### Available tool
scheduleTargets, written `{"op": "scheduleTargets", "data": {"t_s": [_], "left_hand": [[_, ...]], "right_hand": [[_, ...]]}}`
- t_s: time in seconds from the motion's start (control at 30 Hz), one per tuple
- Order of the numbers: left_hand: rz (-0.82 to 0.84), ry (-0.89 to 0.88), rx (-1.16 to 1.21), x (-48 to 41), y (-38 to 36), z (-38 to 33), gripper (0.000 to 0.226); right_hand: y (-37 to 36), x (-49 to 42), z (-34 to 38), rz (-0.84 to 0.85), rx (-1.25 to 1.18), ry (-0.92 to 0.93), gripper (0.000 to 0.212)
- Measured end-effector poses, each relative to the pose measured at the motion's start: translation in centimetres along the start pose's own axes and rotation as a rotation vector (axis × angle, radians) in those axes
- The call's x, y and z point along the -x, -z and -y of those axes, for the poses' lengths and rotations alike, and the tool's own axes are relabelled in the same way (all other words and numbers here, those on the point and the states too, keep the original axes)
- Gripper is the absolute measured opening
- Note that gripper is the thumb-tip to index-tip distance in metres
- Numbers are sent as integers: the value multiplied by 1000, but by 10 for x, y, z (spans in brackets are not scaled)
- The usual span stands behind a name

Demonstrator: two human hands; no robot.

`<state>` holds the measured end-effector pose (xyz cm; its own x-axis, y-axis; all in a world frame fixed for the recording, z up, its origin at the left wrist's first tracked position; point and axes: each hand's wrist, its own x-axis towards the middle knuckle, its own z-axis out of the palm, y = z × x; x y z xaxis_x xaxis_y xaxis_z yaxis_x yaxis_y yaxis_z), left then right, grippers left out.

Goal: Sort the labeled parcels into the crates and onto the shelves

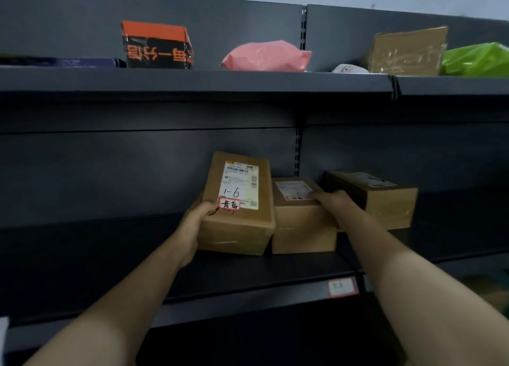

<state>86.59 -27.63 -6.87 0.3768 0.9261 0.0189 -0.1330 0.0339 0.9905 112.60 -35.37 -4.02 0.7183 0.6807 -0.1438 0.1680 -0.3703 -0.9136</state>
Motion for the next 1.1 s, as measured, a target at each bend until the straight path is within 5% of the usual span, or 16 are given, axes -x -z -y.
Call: {"op": "scheduleTargets", "data": {"t_s": [0.17,0.4,0.77,0.9,1.1], "left_hand": [[15,110,90,6,1,9,42],[146,64,86,20,12,-8,42],[452,131,134,96,3,7,37],[632,239,65,125,-47,21,23],[733,468,-114,184,-157,74,20]], "right_hand": [[13,25,-27,226,-380,-90,62],[29,75,-48,255,-496,70,45],[62,212,-106,-111,-636,143,49],[114,262,-141,-277,-664,-12,35],[190,322,-225,-551,-608,-279,44]]}}
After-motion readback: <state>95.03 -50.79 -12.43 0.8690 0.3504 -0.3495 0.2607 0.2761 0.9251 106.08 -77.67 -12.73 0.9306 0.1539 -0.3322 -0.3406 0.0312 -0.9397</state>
